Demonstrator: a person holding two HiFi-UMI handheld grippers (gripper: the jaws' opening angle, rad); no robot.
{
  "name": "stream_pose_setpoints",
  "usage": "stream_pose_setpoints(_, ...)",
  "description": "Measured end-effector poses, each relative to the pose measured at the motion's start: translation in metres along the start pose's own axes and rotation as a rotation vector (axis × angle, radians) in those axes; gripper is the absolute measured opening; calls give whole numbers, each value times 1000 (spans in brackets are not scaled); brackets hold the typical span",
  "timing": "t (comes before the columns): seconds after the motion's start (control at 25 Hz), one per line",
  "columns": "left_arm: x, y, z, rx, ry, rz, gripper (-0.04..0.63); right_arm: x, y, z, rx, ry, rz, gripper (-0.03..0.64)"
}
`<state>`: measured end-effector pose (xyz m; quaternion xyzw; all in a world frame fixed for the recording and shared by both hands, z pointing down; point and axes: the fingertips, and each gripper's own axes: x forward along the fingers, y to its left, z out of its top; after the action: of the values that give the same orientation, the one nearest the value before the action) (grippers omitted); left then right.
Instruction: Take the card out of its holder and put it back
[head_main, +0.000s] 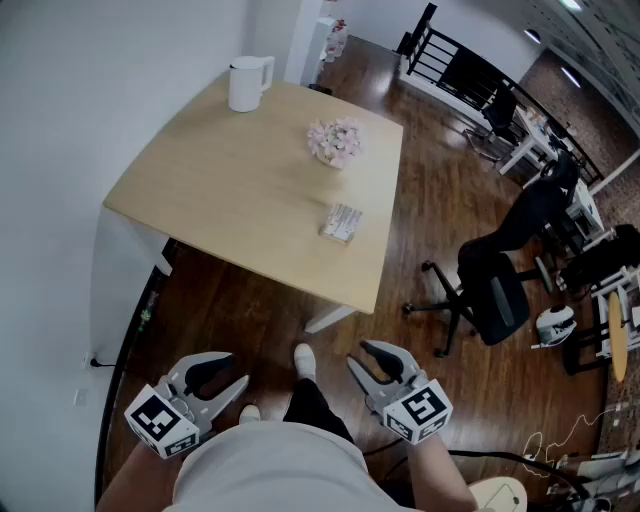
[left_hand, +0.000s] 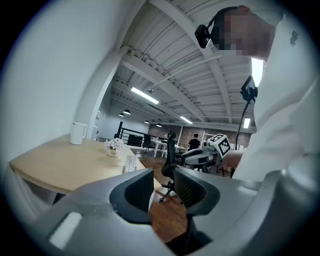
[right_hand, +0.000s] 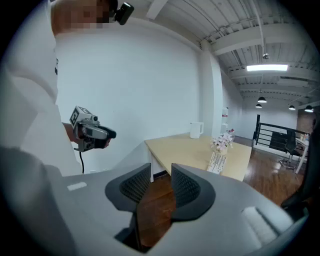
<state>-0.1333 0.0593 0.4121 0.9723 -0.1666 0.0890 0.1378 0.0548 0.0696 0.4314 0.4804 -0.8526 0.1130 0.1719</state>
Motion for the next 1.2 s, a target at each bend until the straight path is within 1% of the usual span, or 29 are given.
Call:
stream_pose_setpoints(0.12, 32, 14, 15, 17, 8, 30, 129, 20, -53, 2, -51, 10, -1, 132)
stream_pose_setpoints(0.24, 70, 25, 36, 0, -9, 67, 129, 43, -118, 10, -113, 22, 3, 132)
stream_pose_setpoints(0.32, 96, 32, 50, -9, -22, 75, 132, 61, -163, 12, -144, 32, 8, 132)
stream_pose_setpoints(0.4, 120, 44, 62, -7, -33, 87, 141, 83, -208, 11, -163, 36, 11, 132)
stream_pose_setpoints(0.48, 139, 57, 71, -14, -45, 119, 143, 106, -247, 7, -177, 45, 22, 133)
stream_pose_setpoints(0.64, 163, 75, 80, -48, -58, 193, 143, 151, -303, -8, -174, 83, 69, 144)
stream_pose_setpoints(0.84, 181, 90, 81, -83, -38, 275, 143, 205, -337, -38, -134, 137, 158, 147)
stream_pose_setpoints(1.04, 183, 100, 77, -119, -4, 340, 143, 244, -340, -60, -98, 175, 264, 146)
stream_pose_setpoints(1.12, 183, 103, 76, -127, -1, 361, 143, 252, -338, -64, -91, 186, 296, 129)
stream_pose_setpoints(1.2, 181, 105, 76, -137, 1, 376, 143, 255, -335, -65, -92, 189, 314, 80)
